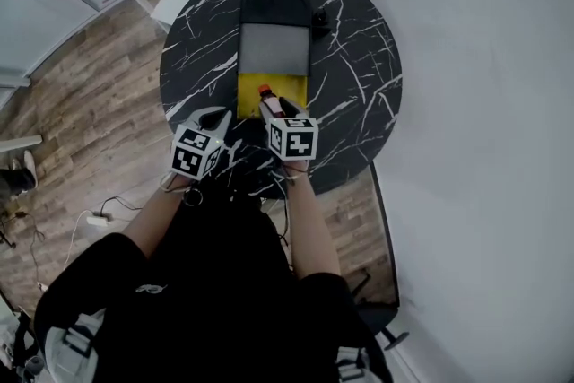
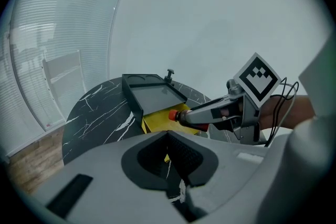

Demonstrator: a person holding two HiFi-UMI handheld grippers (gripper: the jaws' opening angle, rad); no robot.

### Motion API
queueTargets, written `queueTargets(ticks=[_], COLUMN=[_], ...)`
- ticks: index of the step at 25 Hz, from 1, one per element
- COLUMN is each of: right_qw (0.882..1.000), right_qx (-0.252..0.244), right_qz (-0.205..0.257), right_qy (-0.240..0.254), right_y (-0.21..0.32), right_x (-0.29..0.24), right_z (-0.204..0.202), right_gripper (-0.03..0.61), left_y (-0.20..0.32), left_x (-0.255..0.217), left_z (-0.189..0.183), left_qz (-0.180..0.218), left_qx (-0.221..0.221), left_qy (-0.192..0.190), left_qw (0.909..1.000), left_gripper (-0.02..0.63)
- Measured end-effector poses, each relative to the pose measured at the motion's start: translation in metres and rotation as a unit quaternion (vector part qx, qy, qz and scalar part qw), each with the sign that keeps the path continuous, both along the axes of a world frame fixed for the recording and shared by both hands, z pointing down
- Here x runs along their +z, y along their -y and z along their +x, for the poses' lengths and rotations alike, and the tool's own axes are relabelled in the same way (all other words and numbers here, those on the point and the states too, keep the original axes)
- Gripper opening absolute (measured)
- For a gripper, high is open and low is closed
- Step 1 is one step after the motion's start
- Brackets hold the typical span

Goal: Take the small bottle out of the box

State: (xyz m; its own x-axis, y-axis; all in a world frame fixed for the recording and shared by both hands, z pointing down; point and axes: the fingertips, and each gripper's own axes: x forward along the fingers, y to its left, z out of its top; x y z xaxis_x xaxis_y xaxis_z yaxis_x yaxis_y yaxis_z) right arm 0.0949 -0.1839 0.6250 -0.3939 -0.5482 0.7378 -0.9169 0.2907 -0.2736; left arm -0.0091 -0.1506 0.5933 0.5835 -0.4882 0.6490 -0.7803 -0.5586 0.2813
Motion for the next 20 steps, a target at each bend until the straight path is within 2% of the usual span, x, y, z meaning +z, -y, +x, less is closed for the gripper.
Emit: queueTargets(ticks=[7,14,20], right_qw=[0.996,0.988,0.98], right_qx=[0.045,0.074,0.092], right_qz=[0.058,0.132,0.172], right_qy=[0.046,0.032,0.039], right_y=[0.003,0.006,0.008], right_x=[-0.022,-0.052,-0.076], right_z=[0.008,0.024,0.029], right_gripper=[0.192,0.19,0.19], left_y=[0.008,0.018,0.026], left_x=[-0.01,-0.025,-0.04], left_z=[0.015,0.024,0.025], left_qz=[0.014,0.036,0.057], left_qx=[0.007,-0.001,-0.011], left_qy=[-0.003,-0.011,-0.019], left_qw=[0.9999,0.9993,0.9981], left_gripper=[-0.002,-0.002,-0.002])
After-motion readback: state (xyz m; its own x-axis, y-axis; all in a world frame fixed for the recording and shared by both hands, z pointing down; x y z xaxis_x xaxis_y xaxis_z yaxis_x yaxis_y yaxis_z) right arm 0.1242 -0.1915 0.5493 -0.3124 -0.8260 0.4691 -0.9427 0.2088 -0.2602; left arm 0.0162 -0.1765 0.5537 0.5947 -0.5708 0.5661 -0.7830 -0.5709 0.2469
